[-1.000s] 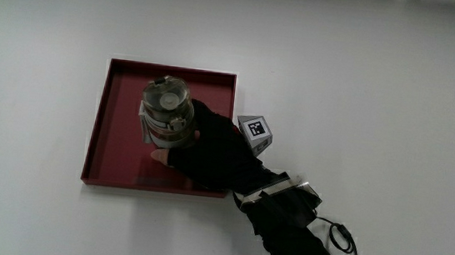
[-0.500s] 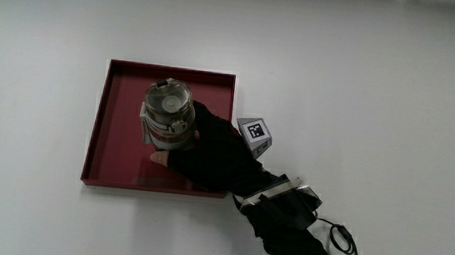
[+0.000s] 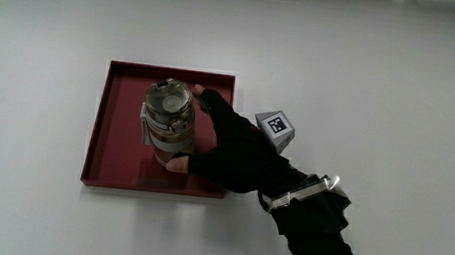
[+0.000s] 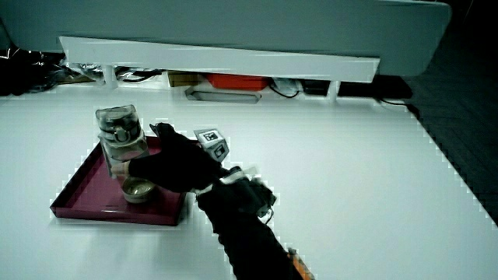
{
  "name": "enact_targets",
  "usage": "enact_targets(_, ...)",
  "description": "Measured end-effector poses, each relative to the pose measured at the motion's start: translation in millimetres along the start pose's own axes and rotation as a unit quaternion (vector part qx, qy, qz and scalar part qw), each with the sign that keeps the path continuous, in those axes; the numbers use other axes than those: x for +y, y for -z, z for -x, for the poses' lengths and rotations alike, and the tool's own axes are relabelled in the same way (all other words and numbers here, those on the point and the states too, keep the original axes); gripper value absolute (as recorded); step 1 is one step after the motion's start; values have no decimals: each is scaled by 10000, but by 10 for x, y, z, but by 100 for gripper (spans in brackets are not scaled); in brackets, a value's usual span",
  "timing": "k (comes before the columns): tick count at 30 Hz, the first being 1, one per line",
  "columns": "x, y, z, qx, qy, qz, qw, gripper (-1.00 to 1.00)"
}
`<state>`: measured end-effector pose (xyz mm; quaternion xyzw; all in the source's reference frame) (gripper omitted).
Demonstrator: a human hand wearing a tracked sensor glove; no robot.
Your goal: Place bottle
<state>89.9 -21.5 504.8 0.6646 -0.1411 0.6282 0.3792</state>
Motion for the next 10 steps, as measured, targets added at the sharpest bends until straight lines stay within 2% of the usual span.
enact_targets(2, -97, -54, 100, -208, 112, 34, 9997, -100)
enact_targets(3, -140, -85, 125, -266, 6, 62, 9996, -100)
enact_targets(4, -183, -113, 175, -352, 26, 110, 9993, -100)
enact_targets(5, -237, -138, 219, -418, 164, 96, 9989, -100)
enact_targets(7, -333, -203, 250, -505, 181, 154, 9984, -100)
enact_targets(8, -400, -227, 300, -511, 310, 150, 9981, -100)
enact_targets(9, -454, -256, 327, -444, 298, 164, 9984, -100)
enact_targets(10, -519, -289, 368, -455, 399, 147, 9981, -100)
